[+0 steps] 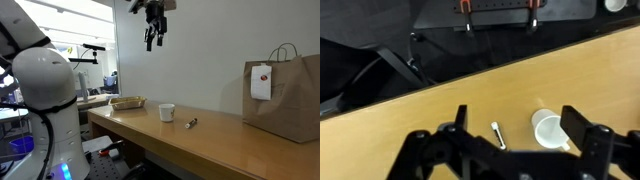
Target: Put the black marker inside the white mug
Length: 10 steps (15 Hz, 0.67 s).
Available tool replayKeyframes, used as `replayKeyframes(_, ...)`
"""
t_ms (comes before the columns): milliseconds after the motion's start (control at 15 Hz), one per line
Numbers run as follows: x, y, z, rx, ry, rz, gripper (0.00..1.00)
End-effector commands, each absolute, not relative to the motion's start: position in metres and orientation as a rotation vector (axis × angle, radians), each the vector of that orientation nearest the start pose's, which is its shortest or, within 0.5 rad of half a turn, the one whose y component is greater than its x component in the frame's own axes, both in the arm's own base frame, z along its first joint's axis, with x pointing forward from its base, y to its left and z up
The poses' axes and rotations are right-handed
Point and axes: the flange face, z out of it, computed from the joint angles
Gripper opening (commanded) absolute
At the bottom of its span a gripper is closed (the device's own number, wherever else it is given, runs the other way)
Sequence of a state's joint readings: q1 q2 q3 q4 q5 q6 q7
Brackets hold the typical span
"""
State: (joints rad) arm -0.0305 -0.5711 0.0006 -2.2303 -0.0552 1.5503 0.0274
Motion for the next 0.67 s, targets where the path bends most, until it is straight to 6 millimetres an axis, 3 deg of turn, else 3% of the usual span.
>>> replayKeyframes(0, 0.379, -0.027, 0.565, -3.182, -0.098, 0.130, 1.00)
replayKeyframes(333, 0.421, -0.041, 0.524, -3.152, -0.375, 0.075, 1.00)
replayKeyframes(600, 0.459, -0.051, 0.466, -3.161, -0.501, 0.100, 1.00)
